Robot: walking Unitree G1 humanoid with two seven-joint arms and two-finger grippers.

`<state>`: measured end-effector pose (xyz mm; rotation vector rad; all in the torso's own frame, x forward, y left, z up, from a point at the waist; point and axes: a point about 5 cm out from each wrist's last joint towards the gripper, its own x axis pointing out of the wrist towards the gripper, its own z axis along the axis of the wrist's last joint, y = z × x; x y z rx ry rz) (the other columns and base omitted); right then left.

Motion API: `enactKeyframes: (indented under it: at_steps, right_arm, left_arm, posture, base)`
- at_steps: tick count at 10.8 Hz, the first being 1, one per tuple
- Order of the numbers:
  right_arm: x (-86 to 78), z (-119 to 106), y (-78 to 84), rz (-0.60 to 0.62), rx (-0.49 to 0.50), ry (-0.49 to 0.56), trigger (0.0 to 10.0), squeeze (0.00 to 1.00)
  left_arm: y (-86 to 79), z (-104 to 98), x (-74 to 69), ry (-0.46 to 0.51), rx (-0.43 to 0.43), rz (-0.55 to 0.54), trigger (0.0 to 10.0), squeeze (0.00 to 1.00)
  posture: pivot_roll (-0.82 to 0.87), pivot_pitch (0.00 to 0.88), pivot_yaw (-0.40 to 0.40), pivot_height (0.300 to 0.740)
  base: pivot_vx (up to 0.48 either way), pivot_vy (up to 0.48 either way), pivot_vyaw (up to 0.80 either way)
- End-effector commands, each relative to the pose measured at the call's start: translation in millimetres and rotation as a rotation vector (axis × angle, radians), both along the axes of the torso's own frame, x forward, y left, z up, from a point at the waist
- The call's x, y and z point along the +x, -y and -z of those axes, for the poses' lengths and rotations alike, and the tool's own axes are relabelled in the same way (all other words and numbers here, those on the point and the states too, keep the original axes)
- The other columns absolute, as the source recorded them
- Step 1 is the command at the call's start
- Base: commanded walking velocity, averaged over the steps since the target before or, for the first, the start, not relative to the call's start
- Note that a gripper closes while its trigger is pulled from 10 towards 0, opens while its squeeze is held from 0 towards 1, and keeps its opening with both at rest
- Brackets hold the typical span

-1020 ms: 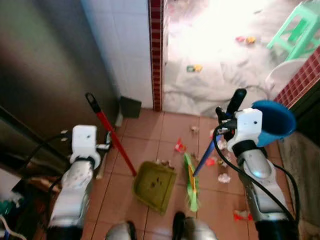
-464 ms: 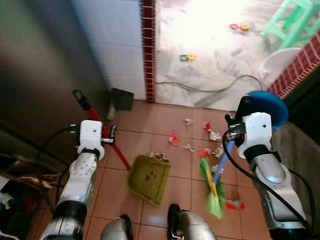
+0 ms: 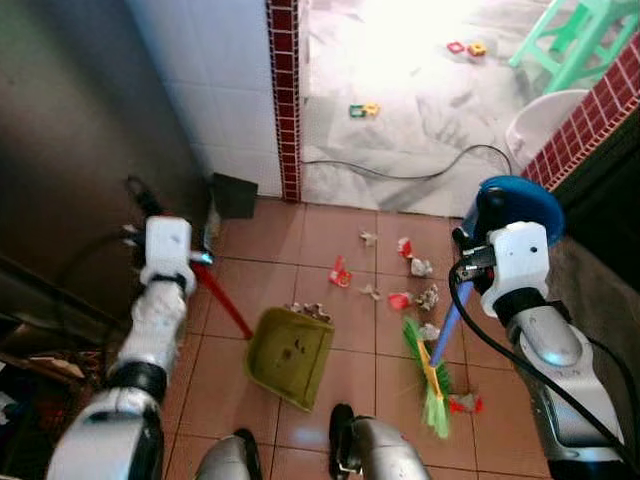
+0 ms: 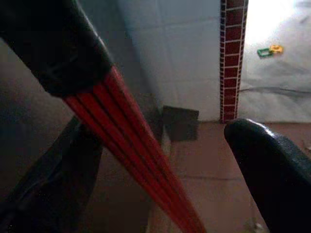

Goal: Sweep floor

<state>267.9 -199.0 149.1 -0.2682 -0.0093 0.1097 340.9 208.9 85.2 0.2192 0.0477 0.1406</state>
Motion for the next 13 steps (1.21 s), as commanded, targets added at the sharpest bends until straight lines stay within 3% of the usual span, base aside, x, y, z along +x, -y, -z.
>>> enactKeyframes:
  at_steps: [1, 2, 5, 13]
  right_arm:
    - [-3.7, -5.2, 1.4, 0.004, -0.019, 0.011, 10.0, 0.00]
    - [-4.6, -5.3, 0.5, -0.004, -0.025, 0.010, 10.0, 0.00]
    - [-4.1, -7.3, 3.1, 0.002, -0.031, 0.011, 10.0, 0.00]
    - [-1.1, -8.4, 0.4, -0.008, -0.031, 0.014, 10.0, 0.00]
  left_arm:
    - [-5.5, 6.6, -3.1, -0.023, 0.013, -0.024, 10.0, 0.00]
    - [-6.3, 3.7, -0.2, -0.014, 0.009, -0.033, 0.0, 0.00]
    - [-2.0, 0.4, 4.9, -0.007, 0.025, -0.033, 0.0, 0.00]
    - [-2.4, -1.5, 7.1, 0.006, -0.036, -0.049, 0.0, 0.00]
  posture:
    - [-0.27, 0.263, -0.044, 0.740]
    - [-0.27, 0.266, -0.046, 0.740]
    - [-0.28, 0.264, -0.041, 0.740]
    - [-0.27, 0.259, -0.048, 0.740]
  base:
    - [0.000, 0.000, 0.00]
    - [0.000, 0.000, 0.00]
    - [0.000, 0.000, 0.00]
    - [0.000, 0.000, 0.00]
